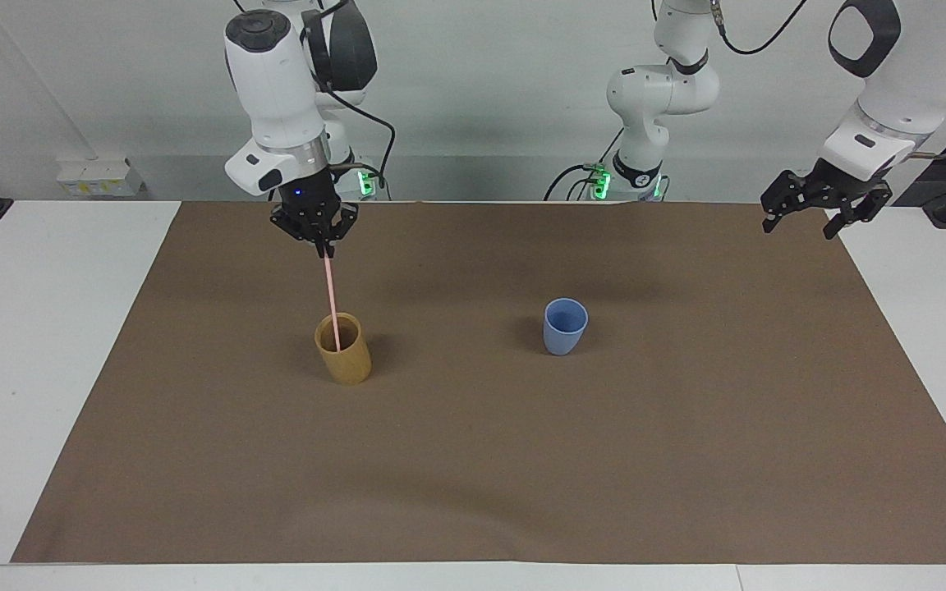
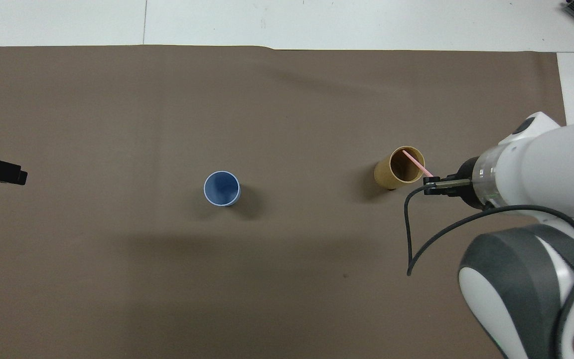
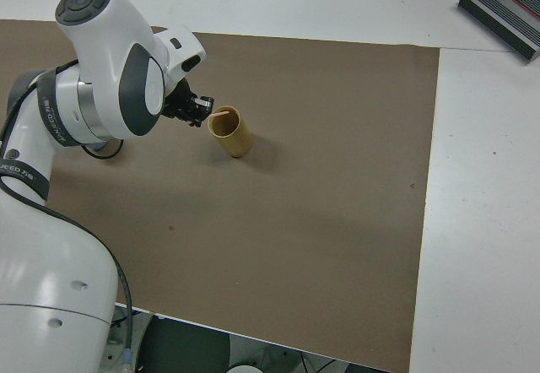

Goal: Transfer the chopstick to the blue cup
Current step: 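Grasp the pink stick with the right gripper and lift it from the tan cup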

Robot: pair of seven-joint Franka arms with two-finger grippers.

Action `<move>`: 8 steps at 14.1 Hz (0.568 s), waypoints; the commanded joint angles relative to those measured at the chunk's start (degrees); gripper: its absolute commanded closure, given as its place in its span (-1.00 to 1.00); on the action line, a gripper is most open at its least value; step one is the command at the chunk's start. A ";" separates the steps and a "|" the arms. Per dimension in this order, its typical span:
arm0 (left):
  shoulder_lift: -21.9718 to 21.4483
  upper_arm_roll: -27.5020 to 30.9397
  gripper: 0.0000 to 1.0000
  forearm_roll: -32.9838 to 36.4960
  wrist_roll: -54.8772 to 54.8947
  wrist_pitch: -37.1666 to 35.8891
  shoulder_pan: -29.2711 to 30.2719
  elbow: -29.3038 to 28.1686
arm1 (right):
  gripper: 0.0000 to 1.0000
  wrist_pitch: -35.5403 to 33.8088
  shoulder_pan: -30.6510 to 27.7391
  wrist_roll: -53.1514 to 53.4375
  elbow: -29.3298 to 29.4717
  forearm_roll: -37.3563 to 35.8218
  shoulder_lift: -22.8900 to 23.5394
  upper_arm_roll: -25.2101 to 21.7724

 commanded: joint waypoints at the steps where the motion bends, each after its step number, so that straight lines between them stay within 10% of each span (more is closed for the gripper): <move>1: -0.41 -0.12 -1.00 0.49 0.42 -0.77 0.26 0.44 | 1.00 -5.66 -0.84 0.22 5.82 1.27 0.67 0.06; 8: -0.41 -0.12 -1.00 0.49 0.42 -0.77 0.26 0.44 | 1.00 -16.65 0.12 1.00 14.53 1.45 0.58 0.41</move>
